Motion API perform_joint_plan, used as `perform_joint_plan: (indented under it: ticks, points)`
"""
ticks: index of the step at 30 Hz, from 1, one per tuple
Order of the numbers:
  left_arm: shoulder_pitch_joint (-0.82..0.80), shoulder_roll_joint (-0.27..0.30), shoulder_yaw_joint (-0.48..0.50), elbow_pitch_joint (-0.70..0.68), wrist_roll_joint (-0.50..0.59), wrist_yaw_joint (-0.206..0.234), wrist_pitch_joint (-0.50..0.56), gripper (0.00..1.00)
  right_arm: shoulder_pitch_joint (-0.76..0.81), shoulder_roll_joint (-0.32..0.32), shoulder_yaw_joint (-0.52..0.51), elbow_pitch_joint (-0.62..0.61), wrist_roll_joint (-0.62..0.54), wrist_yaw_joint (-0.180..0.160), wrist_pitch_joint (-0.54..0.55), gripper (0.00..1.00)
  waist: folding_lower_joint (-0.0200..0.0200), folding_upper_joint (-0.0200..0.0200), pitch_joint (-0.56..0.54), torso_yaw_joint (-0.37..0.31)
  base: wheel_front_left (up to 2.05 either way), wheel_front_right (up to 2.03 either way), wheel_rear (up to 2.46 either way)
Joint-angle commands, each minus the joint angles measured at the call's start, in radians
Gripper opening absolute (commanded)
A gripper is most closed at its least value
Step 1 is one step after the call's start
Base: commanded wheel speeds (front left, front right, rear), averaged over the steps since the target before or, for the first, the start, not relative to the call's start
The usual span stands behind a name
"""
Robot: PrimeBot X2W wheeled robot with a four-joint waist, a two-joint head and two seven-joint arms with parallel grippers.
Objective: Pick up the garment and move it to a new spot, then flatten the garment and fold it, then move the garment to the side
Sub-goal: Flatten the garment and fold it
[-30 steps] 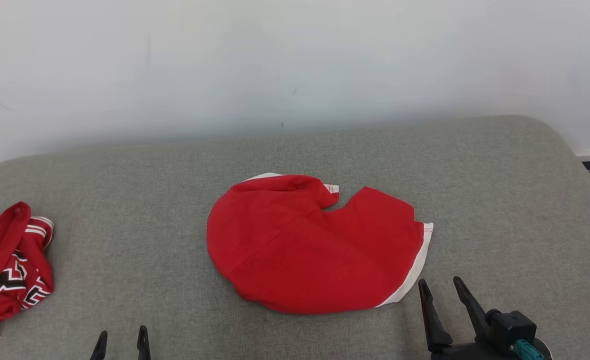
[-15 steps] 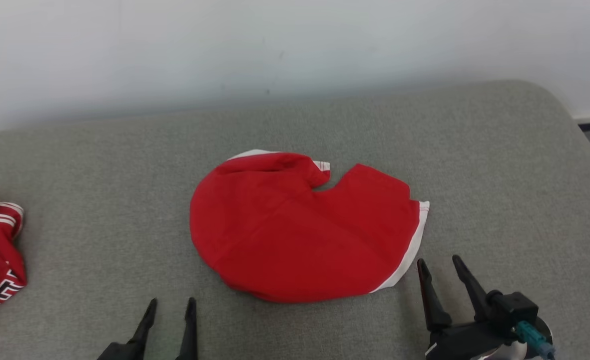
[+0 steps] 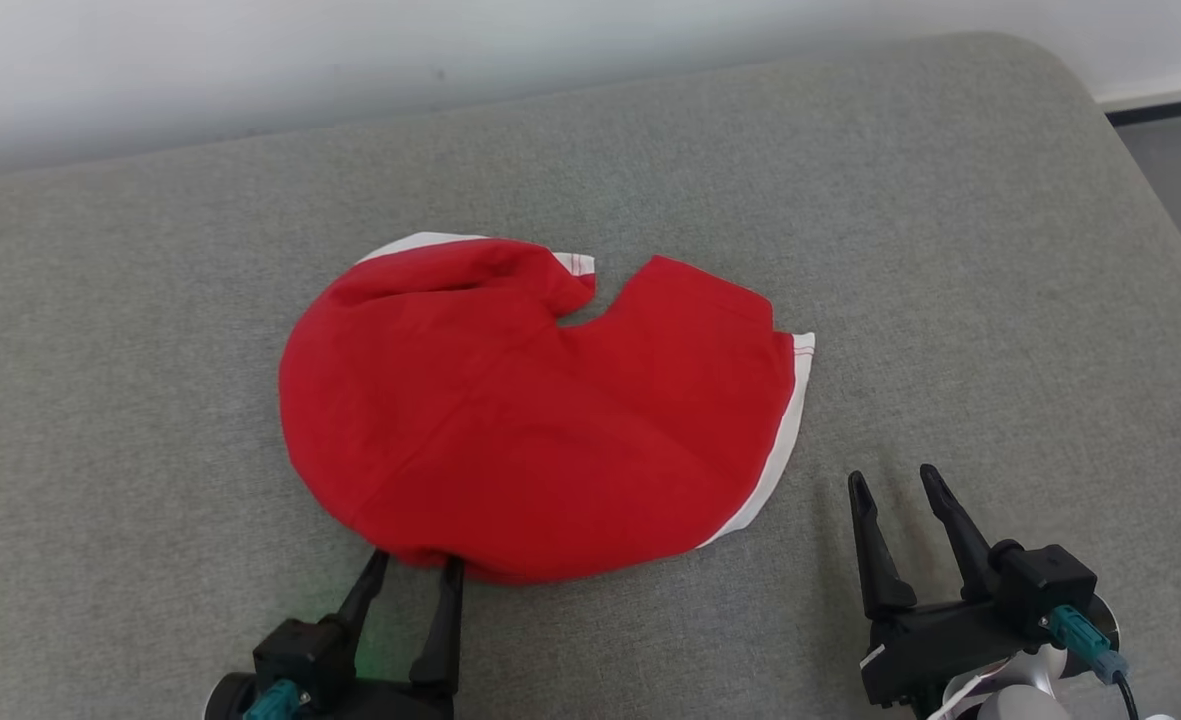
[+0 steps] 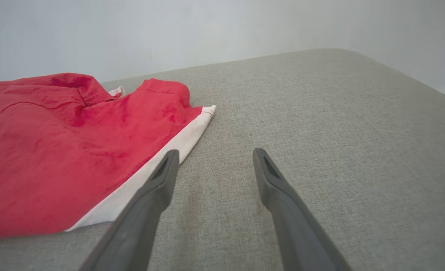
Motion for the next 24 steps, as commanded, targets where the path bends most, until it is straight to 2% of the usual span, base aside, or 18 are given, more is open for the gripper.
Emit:
perform_joint_plan:
  ticks: [1, 2, 3, 4, 11, 19, 24]
  points:
    - [-0.013, 0.004, 0.004, -0.006, 0.004, 0.0, -0.003, 1.0, -0.006, 0.005, 0.0, -0.002, 0.005, -0.002, 0.0, 1.0, -0.0002, -0.0001, 0.019, -0.019, 0.0, 0.0, 0.0]
    - [-0.015, 0.003, 0.004, -0.014, 0.008, -0.001, -0.003, 0.72, -0.006, 0.006, -0.001, -0.002, 0.004, -0.002, 0.0, 1.0, -0.0002, -0.0001, 0.019, -0.018, 0.0, 0.0, 0.0]
    - [-0.015, 0.003, 0.0, -0.019, 0.015, -0.001, -0.003, 0.32, -0.008, 0.007, -0.003, 0.002, 0.004, -0.002, 0.0, 1.0, -0.0002, -0.0001, 0.017, -0.016, 0.0, 0.0, 0.0]
    - [-0.015, 0.002, -0.003, -0.026, 0.028, -0.001, -0.003, 0.0, -0.01, 0.007, -0.004, 0.004, 0.005, -0.002, 0.0, 1.0, -0.0002, -0.0001, 0.015, -0.014, 0.0, 0.0, 0.0]
    - [0.011, 0.003, -0.029, -0.21, 0.098, -0.002, -0.003, 0.0, 0.008, 0.022, -0.013, 0.014, 0.011, -0.002, 0.0, 1.0, -0.0002, -0.0001, -0.037, 0.034, 0.0, 0.0, 0.0]
    - [0.055, 0.021, 0.035, -0.406, 0.156, 0.0, -0.003, 0.0, 0.037, 0.047, -0.011, 0.032, 0.016, -0.002, 0.0, 1.0, -0.0002, -0.0001, -0.108, 0.101, 0.0, 0.0, 0.0]
    - [0.076, 0.043, 0.09, -0.349, 0.186, 0.0, -0.003, 0.0, 0.031, 0.058, -0.003, 0.03, 0.019, -0.002, 0.0, 1.0, -0.0002, -0.0001, -0.096, 0.109, 0.0, 0.0, 0.0]
